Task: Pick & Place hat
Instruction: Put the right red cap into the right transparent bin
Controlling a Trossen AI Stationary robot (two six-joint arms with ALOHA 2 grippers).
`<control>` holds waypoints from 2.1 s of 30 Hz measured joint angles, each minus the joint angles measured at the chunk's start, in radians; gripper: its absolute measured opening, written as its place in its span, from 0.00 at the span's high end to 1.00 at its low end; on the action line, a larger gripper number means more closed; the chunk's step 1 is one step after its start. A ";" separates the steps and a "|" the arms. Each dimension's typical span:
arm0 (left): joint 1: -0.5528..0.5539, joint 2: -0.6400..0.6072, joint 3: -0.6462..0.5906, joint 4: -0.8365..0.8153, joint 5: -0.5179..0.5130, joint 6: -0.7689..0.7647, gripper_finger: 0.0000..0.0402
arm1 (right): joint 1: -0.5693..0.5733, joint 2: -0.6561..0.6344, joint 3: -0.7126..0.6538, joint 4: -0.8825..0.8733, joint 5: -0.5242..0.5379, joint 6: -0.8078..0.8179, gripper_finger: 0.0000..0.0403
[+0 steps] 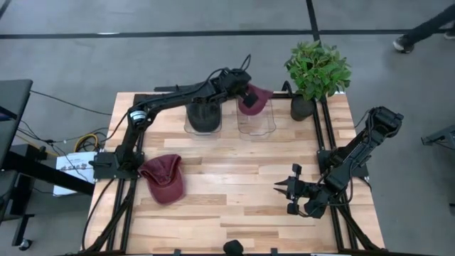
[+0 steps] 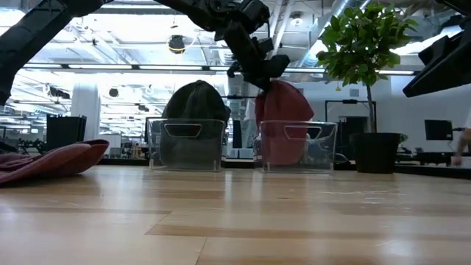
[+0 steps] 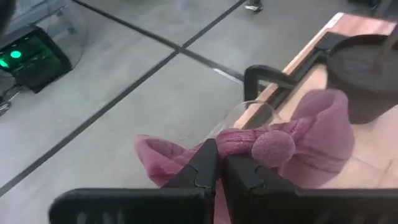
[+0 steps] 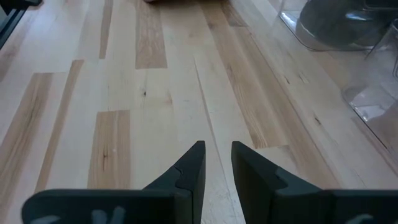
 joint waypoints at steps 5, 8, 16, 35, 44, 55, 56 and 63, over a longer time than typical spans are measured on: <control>0.006 0.004 -0.055 0.040 0.048 0.007 0.96 | 0.000 0.000 0.000 0.000 -0.002 0.008 0.83; 0.009 0.002 -0.090 0.069 0.064 0.007 0.96 | 0.000 0.000 0.000 0.000 -0.004 0.008 0.83; 0.013 0.003 -0.104 0.067 0.181 0.085 0.94 | 0.000 0.000 0.000 0.000 -0.005 0.008 0.83; 0.014 -0.065 -0.103 -0.001 0.257 0.113 0.59 | 0.000 0.000 0.000 0.000 -0.001 0.009 0.83; 0.013 -0.100 -0.102 0.006 0.209 0.120 0.63 | 0.000 0.000 0.000 -0.001 0.002 0.009 0.83; -0.032 -0.111 -0.103 -0.001 0.324 0.654 0.66 | 0.000 0.000 0.000 0.000 0.002 0.009 0.83; -0.030 -0.111 -0.103 0.001 0.294 0.683 0.66 | 0.000 0.000 0.000 0.000 0.002 0.009 0.83; 0.054 -0.111 -0.103 0.000 0.398 0.710 0.67 | 0.000 0.000 0.000 0.000 0.001 0.009 0.83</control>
